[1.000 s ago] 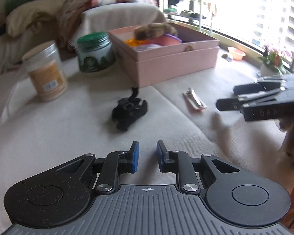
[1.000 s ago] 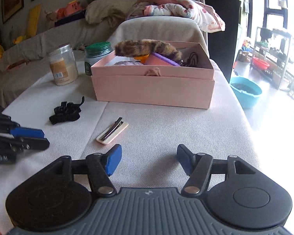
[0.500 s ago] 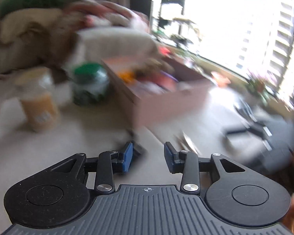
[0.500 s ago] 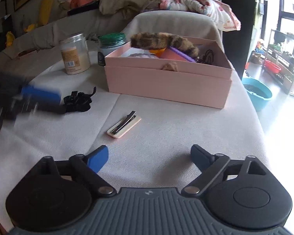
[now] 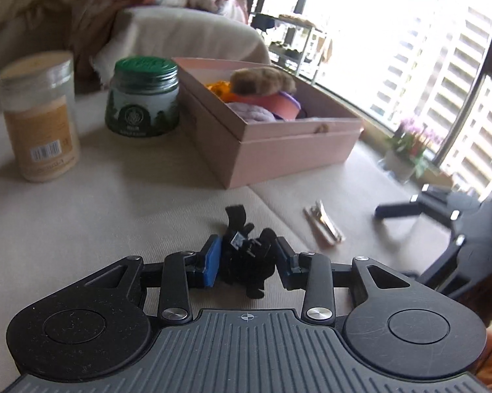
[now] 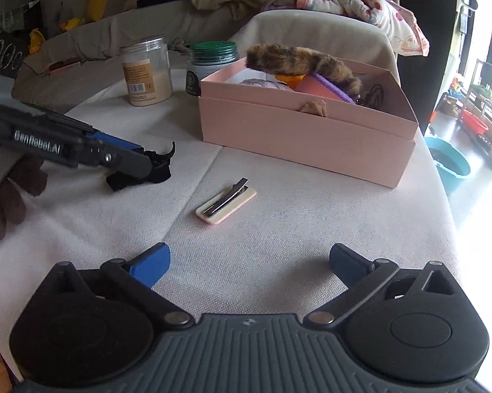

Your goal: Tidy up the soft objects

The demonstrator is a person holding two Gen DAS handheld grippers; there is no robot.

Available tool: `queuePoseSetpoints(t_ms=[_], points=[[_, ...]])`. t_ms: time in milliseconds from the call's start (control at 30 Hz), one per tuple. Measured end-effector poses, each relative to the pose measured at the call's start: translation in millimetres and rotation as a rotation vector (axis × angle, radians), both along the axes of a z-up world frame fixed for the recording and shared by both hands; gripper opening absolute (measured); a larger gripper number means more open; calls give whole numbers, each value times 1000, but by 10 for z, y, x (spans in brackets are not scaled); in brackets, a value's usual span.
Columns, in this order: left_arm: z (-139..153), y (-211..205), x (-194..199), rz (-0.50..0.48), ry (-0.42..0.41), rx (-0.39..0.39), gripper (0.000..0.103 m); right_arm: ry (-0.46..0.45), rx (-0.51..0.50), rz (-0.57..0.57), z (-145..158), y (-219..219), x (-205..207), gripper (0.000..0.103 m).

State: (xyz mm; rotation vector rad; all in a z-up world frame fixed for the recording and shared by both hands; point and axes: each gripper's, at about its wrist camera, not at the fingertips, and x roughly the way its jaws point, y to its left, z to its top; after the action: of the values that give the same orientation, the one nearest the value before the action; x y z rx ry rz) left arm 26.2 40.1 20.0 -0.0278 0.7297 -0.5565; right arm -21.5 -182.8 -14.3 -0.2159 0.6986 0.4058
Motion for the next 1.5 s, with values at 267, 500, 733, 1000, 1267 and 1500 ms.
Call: queuePoseSetpoints(t_ms=[267,500,733,1000,1267,1500], points=[[-32,-188,-40,37,-33,127,42,-11,3,-16,18,4,-36,97],[10,-204,-94,51,-8,167,42,41,131,-65,182,93,161,62],[19,-231,-91,73,-3,168,42,50,52,-29,173,346,350,46],[30,-217,-81,90,12,148,41,27,15,-4,241,302,147,20],[-8,-203,-198,104,-41,127,38,-32,34,-64,379,24,-100,20],[218,-117,-294,96,-126,7,37,-91,25,-133,478,-251,-131,20]])
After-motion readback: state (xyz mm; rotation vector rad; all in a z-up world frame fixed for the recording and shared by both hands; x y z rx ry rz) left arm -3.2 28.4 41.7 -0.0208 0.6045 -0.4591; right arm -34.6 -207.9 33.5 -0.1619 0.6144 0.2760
